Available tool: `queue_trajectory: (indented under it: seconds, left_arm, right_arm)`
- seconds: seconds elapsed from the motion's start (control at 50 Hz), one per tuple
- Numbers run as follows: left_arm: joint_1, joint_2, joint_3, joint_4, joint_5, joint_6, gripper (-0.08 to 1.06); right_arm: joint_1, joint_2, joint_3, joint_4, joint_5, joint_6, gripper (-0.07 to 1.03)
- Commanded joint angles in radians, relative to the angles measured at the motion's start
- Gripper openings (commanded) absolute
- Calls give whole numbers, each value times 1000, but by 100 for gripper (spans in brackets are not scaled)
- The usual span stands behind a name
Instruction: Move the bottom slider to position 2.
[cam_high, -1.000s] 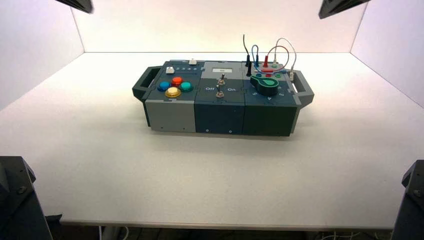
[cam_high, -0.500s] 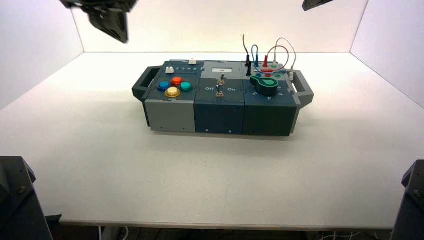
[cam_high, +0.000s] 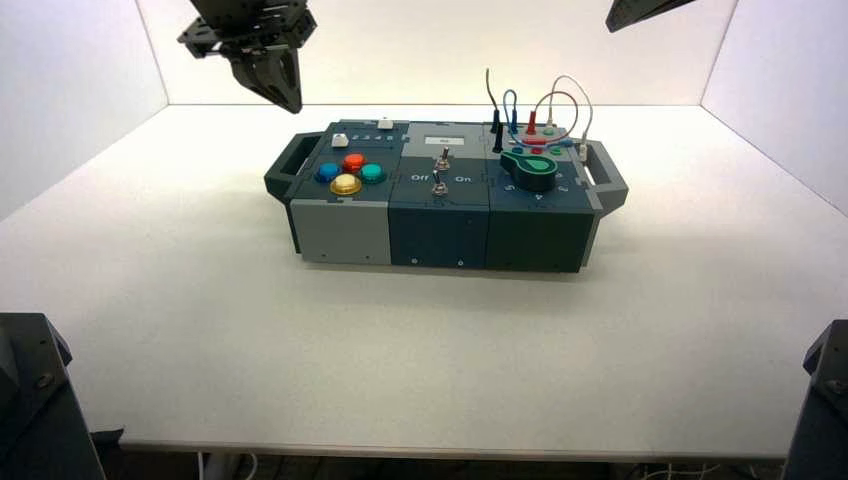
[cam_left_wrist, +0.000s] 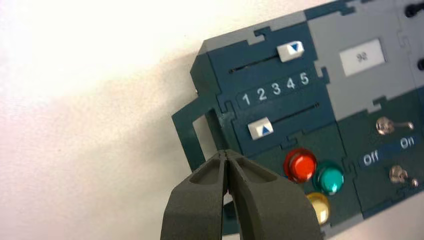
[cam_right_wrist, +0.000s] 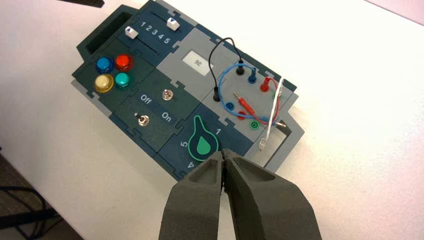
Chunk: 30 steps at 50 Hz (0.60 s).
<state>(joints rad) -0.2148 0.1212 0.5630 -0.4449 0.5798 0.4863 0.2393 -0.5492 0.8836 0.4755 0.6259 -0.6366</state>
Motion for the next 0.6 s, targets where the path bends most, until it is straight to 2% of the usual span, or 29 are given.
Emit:
queue_trajectory:
  seconds: [0.02,0.24,0.36,0.6]
  left_arm:
    - [-11,11,-34,-12,-3,-25,-3]
    - [-34,51,-41,-15,-21,-37,-3]
    - [-51,64,-29,-17,-52,-55,-3]
    - [-87,46,-20,-17,-107,-60,-3]
  right_arm:
    - [3,-3,-12,5,-18,-9,-2]
    - [3,-3,-12,3,-32,-9,-2]
    - [5,-3,-12,3,-38,-9,-2]
    - [5,-3,-9,2,-38,-9,-2]
